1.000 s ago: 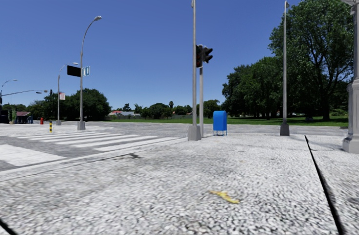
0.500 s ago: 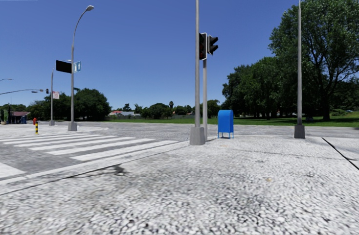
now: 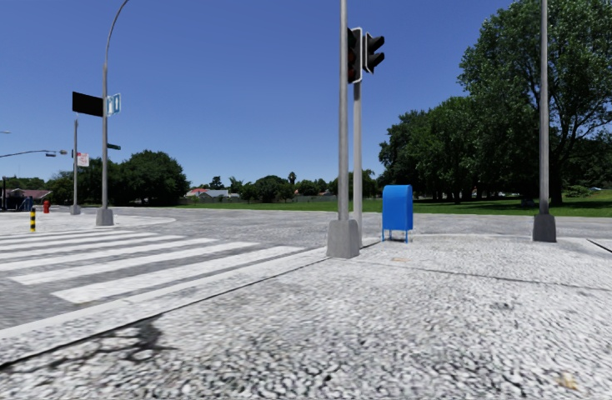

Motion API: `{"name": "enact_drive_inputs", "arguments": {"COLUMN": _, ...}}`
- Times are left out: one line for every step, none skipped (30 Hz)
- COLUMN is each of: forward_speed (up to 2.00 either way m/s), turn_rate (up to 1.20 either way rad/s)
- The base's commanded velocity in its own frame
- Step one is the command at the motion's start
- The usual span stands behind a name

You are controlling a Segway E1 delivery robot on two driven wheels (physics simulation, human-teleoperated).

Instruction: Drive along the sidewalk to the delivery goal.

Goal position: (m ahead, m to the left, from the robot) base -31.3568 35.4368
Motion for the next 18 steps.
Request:
{"name": "enact_drive_inputs", "arguments": {"forward_speed": 2.0, "turn_rate": 0.07}}
{"name": "enact_drive_inputs", "arguments": {"forward_speed": 2.0, "turn_rate": 0.1}}
{"name": "enact_drive_inputs", "arguments": {"forward_speed": 2.0, "turn_rate": 0.17}}
{"name": "enact_drive_inputs", "arguments": {"forward_speed": 2.0, "turn_rate": 0.24}}
{"name": "enact_drive_inputs", "arguments": {"forward_speed": 2.0, "turn_rate": 0.24}}
{"name": "enact_drive_inputs", "arguments": {"forward_speed": 2.0, "turn_rate": 0.29}}
{"name": "enact_drive_inputs", "arguments": {"forward_speed": 2.0, "turn_rate": 0.32}}
{"name": "enact_drive_inputs", "arguments": {"forward_speed": 2.0, "turn_rate": 0.41}}
{"name": "enact_drive_inputs", "arguments": {"forward_speed": 2.0, "turn_rate": 0.41}}
{"name": "enact_drive_inputs", "arguments": {"forward_speed": 2.0, "turn_rate": 0.48}}
{"name": "enact_drive_inputs", "arguments": {"forward_speed": 2.0, "turn_rate": 0.51}}
{"name": "enact_drive_inputs", "arguments": {"forward_speed": 2.0, "turn_rate": 0.54}}
{"name": "enact_drive_inputs", "arguments": {"forward_speed": 2.0, "turn_rate": 0.54}}
{"name": "enact_drive_inputs", "arguments": {"forward_speed": 2.0, "turn_rate": 0.55}}
{"name": "enact_drive_inputs", "arguments": {"forward_speed": 2.0, "turn_rate": 0.56}}
{"name": "enact_drive_inputs", "arguments": {"forward_speed": 2.0, "turn_rate": 0.56}}
{"name": "enact_drive_inputs", "arguments": {"forward_speed": 2.0, "turn_rate": 0.57}}
{"name": "enact_drive_inputs", "arguments": {"forward_speed": 2.0, "turn_rate": 0.57}}
